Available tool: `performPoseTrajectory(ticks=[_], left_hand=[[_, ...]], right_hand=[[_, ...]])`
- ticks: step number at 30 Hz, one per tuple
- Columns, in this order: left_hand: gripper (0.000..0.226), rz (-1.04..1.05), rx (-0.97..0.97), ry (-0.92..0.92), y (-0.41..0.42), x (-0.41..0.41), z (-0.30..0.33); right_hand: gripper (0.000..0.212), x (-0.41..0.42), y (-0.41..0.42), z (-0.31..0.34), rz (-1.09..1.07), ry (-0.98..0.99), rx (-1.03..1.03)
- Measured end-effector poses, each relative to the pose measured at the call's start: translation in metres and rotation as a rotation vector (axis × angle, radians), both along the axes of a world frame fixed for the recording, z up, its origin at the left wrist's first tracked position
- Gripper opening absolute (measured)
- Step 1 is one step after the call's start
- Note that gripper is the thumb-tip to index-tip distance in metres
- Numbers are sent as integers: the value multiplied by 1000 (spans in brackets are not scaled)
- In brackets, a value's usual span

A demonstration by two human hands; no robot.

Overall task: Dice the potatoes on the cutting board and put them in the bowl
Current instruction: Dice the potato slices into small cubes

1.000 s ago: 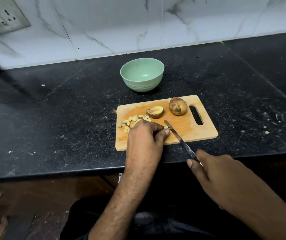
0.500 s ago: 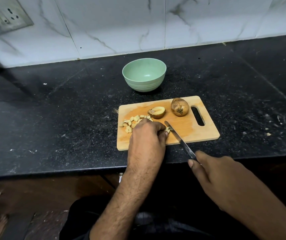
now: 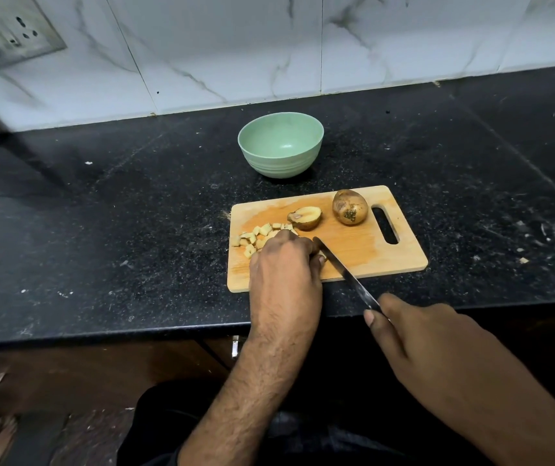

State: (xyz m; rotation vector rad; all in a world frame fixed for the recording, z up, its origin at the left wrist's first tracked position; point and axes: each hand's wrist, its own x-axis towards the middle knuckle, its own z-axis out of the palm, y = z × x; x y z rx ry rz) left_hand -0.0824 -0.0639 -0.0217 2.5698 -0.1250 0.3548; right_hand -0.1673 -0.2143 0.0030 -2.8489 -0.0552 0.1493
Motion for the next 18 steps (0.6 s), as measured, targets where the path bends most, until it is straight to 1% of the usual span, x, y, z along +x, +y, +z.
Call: performPoseTrajectory(ticks=[10, 13, 18], left_hand=[[15, 41, 59, -49, -1, -1, -5], [12, 34, 35, -42, -1, 0, -5], [10, 61, 28, -66, 0, -2, -8]], right_hand=[[25, 3, 4, 9, 8, 31, -96], [24, 13, 6, 7, 25, 41, -66], [29, 19, -1, 3, 60, 152, 3]])
